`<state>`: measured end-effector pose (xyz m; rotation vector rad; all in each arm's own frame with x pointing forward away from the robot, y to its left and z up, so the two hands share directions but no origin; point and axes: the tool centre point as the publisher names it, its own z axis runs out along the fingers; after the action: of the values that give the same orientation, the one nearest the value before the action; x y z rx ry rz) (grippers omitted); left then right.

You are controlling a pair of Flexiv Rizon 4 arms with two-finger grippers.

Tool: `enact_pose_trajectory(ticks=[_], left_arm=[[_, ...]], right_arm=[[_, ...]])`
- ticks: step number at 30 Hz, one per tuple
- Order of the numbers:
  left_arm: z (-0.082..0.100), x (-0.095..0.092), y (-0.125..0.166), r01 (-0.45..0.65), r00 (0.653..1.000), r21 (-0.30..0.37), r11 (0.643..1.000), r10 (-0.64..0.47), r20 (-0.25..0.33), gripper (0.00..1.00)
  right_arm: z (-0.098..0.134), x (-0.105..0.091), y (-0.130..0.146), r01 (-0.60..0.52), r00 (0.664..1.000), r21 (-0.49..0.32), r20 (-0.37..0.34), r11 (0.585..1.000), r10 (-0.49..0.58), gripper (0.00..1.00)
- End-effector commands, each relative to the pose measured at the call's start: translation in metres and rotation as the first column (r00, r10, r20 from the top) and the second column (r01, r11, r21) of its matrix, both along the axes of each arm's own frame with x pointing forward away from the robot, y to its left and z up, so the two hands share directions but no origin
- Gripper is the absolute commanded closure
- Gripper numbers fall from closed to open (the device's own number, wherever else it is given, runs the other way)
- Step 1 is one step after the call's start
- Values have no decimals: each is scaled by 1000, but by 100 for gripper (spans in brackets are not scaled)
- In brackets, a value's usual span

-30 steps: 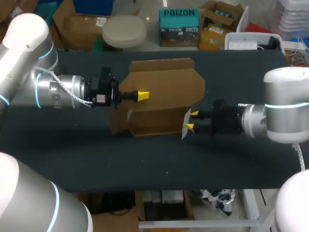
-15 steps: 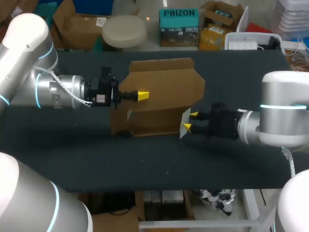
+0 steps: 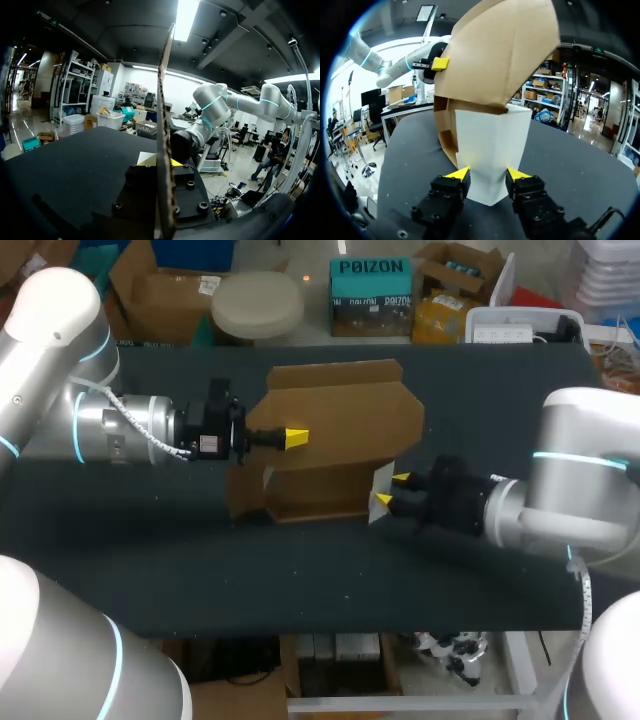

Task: Assemble the packaging by folding the flat box into shape, placing the metal phone stand inside, and closing the box properly

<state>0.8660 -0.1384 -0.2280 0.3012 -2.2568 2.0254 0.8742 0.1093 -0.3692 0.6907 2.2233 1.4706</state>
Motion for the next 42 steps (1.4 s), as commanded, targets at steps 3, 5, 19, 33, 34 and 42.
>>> enact_pose_trajectory(ticks=[3, 5, 19, 33, 34, 42], left_arm=[[-3, 0, -3, 0, 1000, 2, 1000, 0, -1, 100], [-3, 0, -3, 0, 1000, 2, 1000, 0, -1, 100], [-3, 0, -3, 0, 1000, 2, 1000, 0, -1, 100], [-3, 0, -3, 0, 1000, 2, 1000, 0, -1, 100], [-3, 0, -3, 0, 1000, 2, 1000, 0, -1, 100], [-3, 0, -3, 0, 1000, 2, 1000, 0, -1, 100]], right_arm=[[-7, 5, 10, 144, 989, -9, 45, 990, -143, 52], [-7, 7, 11, 154, 987, -11, 42, 988, -153, 52], [-4, 18, 16, 271, 962, -40, 35, 962, -270, 53], [-4, 27, 18, 360, 933, -45, 43, 932, -358, 53], [-5, 28, 17, 374, 927, -48, 44, 926, -372, 54], [-5, 34, 15, 436, 899, -31, 54, 899, -434, 57]])
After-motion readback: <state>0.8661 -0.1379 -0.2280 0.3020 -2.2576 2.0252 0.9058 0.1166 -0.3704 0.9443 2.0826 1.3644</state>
